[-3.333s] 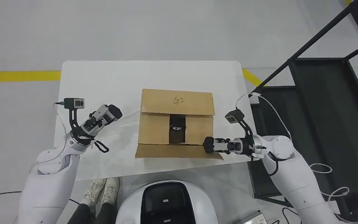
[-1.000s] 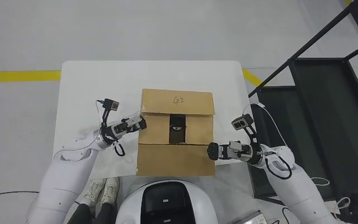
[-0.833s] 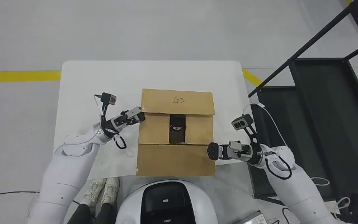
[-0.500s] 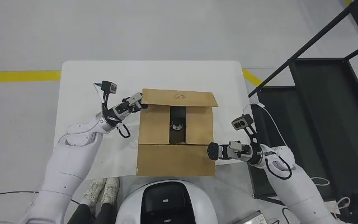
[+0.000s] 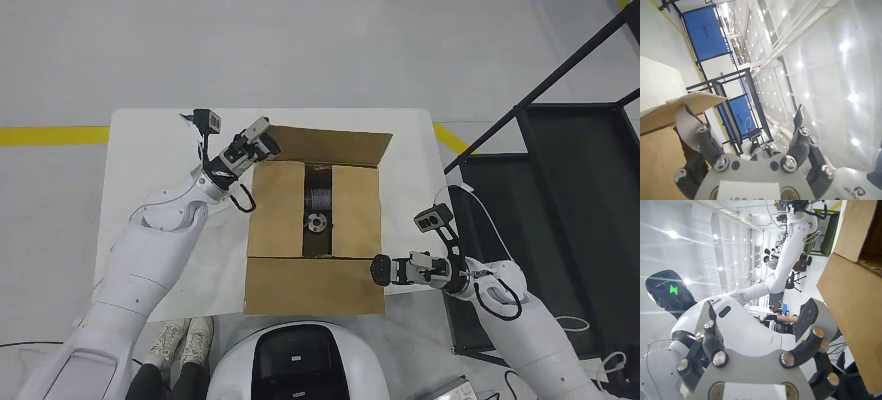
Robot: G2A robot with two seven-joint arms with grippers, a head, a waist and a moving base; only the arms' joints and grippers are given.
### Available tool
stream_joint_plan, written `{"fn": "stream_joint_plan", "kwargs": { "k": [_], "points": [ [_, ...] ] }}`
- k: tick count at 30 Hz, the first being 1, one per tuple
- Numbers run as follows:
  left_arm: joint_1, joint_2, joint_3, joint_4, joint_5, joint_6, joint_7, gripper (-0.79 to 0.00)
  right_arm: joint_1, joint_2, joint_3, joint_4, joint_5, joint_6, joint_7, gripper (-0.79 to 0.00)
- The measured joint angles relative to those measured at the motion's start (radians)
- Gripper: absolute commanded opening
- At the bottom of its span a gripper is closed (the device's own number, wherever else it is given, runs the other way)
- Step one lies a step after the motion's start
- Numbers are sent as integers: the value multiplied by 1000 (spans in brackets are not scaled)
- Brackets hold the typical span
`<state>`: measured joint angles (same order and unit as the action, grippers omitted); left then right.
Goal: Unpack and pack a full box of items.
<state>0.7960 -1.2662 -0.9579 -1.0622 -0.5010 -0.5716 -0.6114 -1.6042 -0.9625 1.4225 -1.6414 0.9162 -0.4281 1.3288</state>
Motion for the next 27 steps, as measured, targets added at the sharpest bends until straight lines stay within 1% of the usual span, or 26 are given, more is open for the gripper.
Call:
{"fn": "stream_joint_plan", "kwargs": {
  "k": [4, 9, 13, 19, 22, 27],
  "points": [
    [-61, -32, 47, 79, 49, 5, 97, 0, 0, 0, 0, 0, 0, 0, 0, 0],
    [-119, -63, 82, 175, 114, 20, 208, 0, 0, 0, 0, 0, 0, 0, 0, 0],
    [-159, -92, 117, 248, 182, 85, 318, 0, 0, 0, 0, 0, 0, 0, 0, 0],
    [-214, -126, 158, 343, 277, 184, 416, 0, 0, 0, 0, 0, 0, 0, 0, 0],
    [-243, -138, 183, 380, 343, 232, 407, 0, 0, 0, 0, 0, 0, 0, 0, 0],
    [-272, -147, 213, 430, 449, 250, 356, 0, 0, 0, 0, 0, 0, 0, 0, 0]
  ]
}}
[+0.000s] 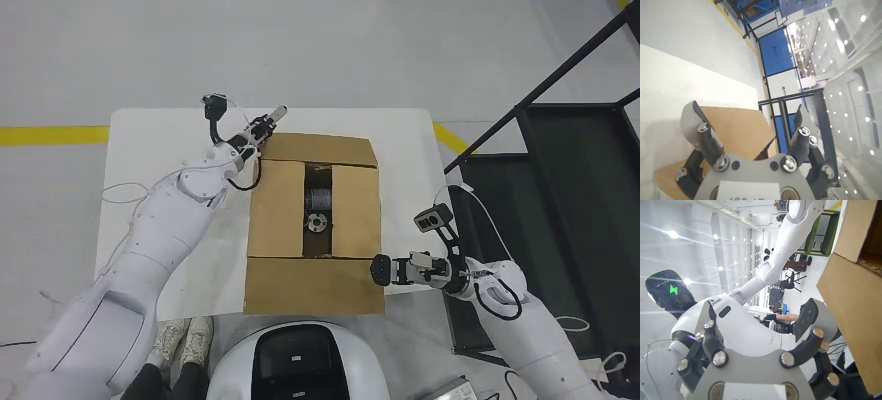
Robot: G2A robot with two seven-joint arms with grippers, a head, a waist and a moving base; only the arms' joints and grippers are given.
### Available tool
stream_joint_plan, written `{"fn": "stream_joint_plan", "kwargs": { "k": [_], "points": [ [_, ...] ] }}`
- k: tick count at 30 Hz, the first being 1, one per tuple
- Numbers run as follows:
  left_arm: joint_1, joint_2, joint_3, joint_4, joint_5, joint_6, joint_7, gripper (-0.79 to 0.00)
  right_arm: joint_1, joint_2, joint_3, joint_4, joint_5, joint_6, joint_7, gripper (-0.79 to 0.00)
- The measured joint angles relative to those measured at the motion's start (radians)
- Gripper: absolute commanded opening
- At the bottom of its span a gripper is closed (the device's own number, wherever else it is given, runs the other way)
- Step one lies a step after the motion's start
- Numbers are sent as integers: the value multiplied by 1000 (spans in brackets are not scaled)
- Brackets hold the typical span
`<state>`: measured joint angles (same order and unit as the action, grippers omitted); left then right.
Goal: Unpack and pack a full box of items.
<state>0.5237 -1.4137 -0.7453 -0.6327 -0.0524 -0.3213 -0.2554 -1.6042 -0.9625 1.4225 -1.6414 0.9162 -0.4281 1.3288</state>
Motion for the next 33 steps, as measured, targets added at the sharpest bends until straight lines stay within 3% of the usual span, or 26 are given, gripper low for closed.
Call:
{"fn": "stream_joint_plan", "kwargs": {
  "k": [9, 12, 17, 23, 28, 33],
  "points": [
    [-17, 2, -28, 49, 35, -23, -67, 0, 0, 0, 0, 0, 0, 0, 0, 0],
    [-13, 17, -81, 47, -4, -90, -48, 0, 0, 0, 0, 0, 0, 0, 0, 0],
    [29, 67, -182, -19, -3, -198, -29, 0, 0, 0, 0, 0, 0, 0, 0, 0],
    [184, 154, -369, -239, -76, -282, -169, 0, 42, -3, -18, -65, -131, 41, -102, 0],
    [398, 220, -547, -534, -244, -221, -402, 0, 122, -6, -76, -124, -381, 153, -234, 0],
    [559, 262, -676, -737, -342, -181, -650, 0, 206, -18, -161, -165, -586, 244, -356, 0]
  ]
}}
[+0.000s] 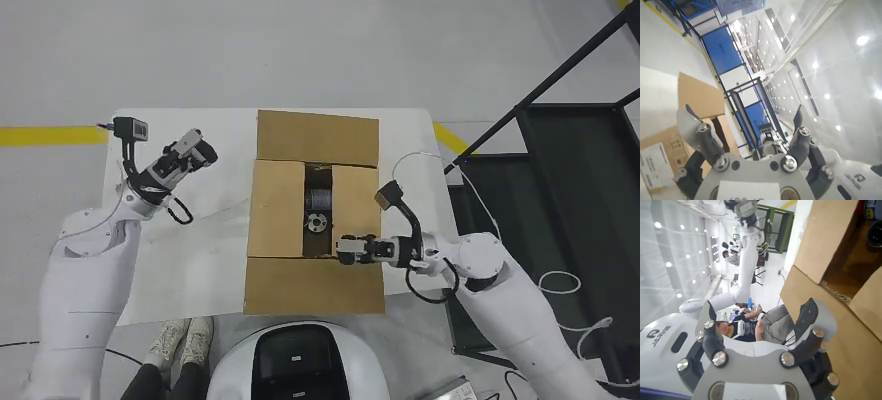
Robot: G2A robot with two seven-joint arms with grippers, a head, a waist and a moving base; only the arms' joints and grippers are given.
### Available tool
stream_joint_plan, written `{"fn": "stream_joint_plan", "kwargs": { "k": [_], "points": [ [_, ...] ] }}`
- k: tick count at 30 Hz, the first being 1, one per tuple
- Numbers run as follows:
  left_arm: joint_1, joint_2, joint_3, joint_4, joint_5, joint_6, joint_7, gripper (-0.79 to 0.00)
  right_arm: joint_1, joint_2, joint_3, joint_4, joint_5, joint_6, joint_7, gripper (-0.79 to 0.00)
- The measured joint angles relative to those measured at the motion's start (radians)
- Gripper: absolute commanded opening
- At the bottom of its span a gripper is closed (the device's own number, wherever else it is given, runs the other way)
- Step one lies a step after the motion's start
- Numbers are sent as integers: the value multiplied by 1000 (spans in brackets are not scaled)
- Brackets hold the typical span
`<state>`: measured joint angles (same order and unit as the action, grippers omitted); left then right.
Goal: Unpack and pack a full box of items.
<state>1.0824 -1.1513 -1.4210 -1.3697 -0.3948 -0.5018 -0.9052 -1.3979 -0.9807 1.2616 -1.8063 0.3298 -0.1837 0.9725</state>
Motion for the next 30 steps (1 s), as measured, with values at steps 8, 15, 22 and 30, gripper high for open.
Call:
{"fn": "stream_joint_plan", "kwargs": {
  "k": [8, 15, 22, 30],
  "points": [
    [104, 38, -110, -118, -96, 39, -295, 0, 111, -28, -111, 56, -145, 59, -193, 0],
    [109, 42, -118, -125, -111, 46, -331, 0, 112, -29, -111, 59, -141, 55, -193, 0],
    [109, 42, -118, -125, -111, 46, -331, 0, 112, -29, -111, 59, -141, 55, -193, 0],
    [126, 44, -121, -142, -80, 62, -287, 0, 160, -49, -193, 71, -170, 131, -237, 0]
  ]
}}
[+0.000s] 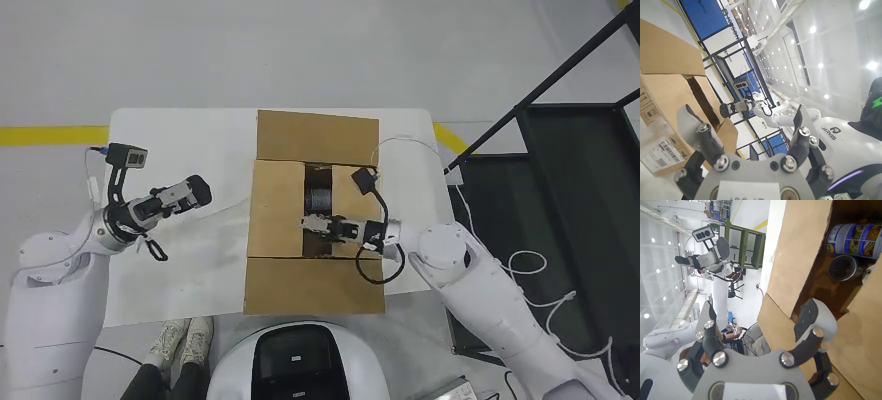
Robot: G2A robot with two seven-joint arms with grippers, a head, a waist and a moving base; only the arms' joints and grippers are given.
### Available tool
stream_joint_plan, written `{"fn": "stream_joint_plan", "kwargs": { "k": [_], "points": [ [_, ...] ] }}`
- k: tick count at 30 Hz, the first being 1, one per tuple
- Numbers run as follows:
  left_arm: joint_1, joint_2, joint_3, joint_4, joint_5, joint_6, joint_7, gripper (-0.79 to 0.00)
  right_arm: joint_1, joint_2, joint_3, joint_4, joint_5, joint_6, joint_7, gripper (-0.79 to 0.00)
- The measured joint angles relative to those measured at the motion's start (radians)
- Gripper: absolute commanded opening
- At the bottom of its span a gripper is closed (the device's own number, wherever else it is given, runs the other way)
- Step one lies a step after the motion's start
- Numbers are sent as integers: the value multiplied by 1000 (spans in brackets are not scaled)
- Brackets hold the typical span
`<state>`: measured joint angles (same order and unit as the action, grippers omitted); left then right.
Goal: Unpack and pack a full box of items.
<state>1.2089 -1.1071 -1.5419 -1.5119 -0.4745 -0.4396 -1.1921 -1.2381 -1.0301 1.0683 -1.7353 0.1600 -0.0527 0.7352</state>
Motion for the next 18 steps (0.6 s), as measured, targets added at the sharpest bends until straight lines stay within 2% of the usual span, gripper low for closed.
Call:
{"fn": "stream_joint_plan", "kwargs": {
  "k": [5, 9, 12, 16, 18],
  "points": [
    [27, 8, -21, -20, 61, 1, 39, 0, 95, -31, -119, 82, -53, 76, -1, 0],
    [41, 14, -36, -24, 74, 1, 51, 0, 136, -51, -171, 129, -44, 79, -16, 0],
    [42, 17, -43, -22, 79, 2, 66, 0, 148, -62, -196, 127, -10, 43, 1, 0],
    [33, 18, -57, -14, 83, 12, 144, 0, 167, -78, -207, 126, 96, -68, 38, 0],
    [30, 19, -62, -17, 81, 20, 181, 0, 186, -86, -215, 129, 103, -85, 26, 0]
  ]
}}
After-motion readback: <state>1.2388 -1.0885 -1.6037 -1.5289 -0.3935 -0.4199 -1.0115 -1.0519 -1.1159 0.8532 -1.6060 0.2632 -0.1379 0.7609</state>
